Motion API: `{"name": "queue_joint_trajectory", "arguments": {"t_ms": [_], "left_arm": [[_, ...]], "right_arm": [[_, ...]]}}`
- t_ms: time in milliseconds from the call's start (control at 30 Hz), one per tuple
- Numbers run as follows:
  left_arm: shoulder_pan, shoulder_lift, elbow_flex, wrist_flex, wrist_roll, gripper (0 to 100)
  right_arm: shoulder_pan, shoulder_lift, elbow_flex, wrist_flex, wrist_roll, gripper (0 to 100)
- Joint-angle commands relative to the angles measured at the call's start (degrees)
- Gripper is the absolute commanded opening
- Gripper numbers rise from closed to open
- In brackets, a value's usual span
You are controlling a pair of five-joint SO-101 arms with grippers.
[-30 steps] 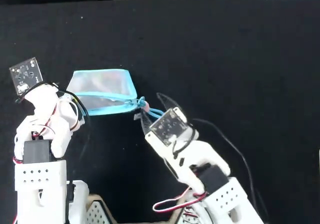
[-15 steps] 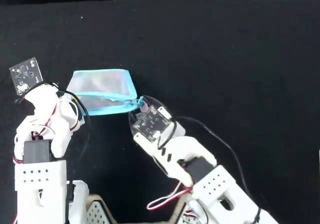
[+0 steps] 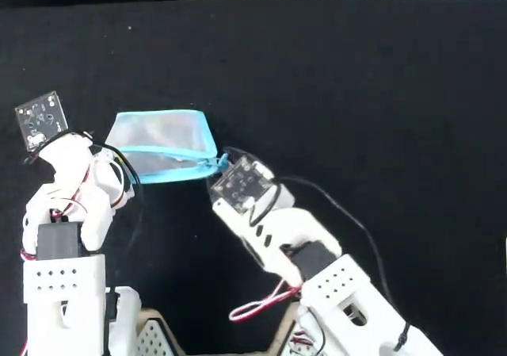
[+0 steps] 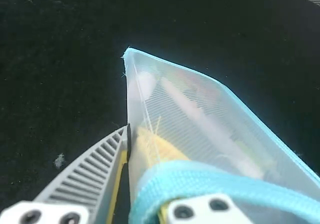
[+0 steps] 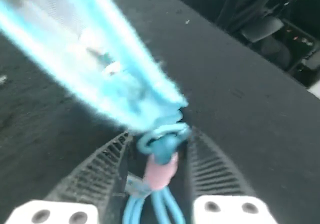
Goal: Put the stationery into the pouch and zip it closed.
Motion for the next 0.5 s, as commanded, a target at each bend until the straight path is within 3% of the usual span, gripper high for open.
{"name": "queue_joint_trajectory", "arguments": {"t_ms": [0, 267, 467], "left_arm": [[-0.3, -1.0, -1.1, -1.6, 0.7, 3], [-0.3, -1.0, -1.1, -1.8, 0.7, 3], [-0.3, -1.0, -1.1, -1.8, 0.7, 3]], "right_arm": [[1.9, -3.1, -4.1, 3.1, -0.5, 3.1], [1.6, -25.3, -3.5, 19.3, -0.5, 1.1], [1.6, -38.1, 2.8, 20.9, -0.5, 1.1]]}}
